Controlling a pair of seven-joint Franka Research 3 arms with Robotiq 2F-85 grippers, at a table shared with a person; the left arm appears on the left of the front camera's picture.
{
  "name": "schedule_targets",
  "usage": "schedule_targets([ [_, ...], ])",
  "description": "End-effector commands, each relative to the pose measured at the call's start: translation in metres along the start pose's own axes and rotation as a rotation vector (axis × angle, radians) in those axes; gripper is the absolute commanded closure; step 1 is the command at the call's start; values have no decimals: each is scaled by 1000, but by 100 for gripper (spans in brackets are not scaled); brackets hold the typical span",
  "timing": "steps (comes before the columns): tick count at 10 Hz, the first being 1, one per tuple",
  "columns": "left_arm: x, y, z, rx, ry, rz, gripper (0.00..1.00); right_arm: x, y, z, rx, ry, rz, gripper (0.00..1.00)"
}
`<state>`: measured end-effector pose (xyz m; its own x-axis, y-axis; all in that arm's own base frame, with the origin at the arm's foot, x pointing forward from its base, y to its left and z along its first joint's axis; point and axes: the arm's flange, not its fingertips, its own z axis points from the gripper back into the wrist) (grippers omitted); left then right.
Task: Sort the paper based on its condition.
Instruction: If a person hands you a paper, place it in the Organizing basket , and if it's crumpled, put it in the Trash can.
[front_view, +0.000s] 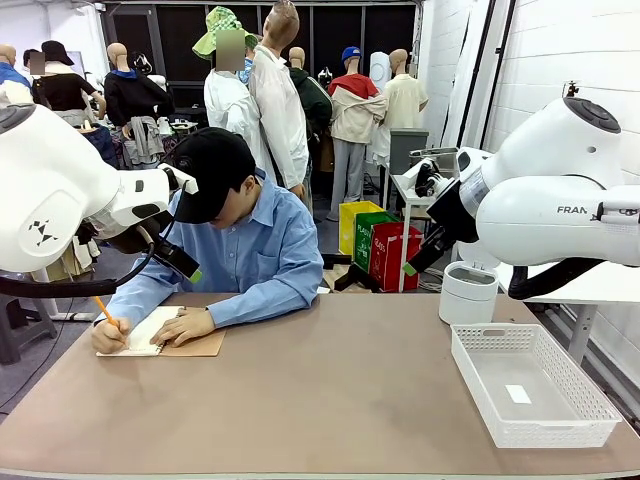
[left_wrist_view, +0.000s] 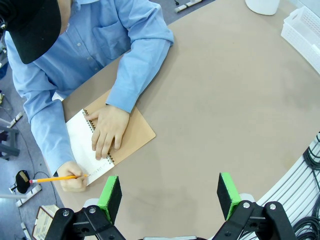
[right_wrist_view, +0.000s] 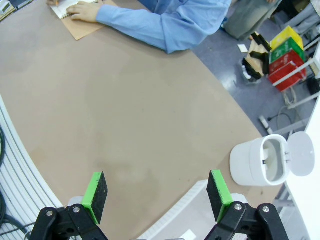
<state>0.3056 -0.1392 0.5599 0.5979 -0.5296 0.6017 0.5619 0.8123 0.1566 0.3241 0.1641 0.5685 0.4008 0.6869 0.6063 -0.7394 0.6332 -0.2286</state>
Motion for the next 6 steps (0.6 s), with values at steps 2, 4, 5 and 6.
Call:
schedule_targets([
  [2,0,0,0,1,-2,0,0,0,1,0,2,-1,2,0],
  [4,0,0,0,1,-2,0,0,0,1,0,2,-1,2,0],
  [5,0,0,0,1,-2,0,0,0,1,0,2,-1,2,0],
  [6,0,0,0,1,-2,0,0,0,1,0,2,-1,2,0],
])
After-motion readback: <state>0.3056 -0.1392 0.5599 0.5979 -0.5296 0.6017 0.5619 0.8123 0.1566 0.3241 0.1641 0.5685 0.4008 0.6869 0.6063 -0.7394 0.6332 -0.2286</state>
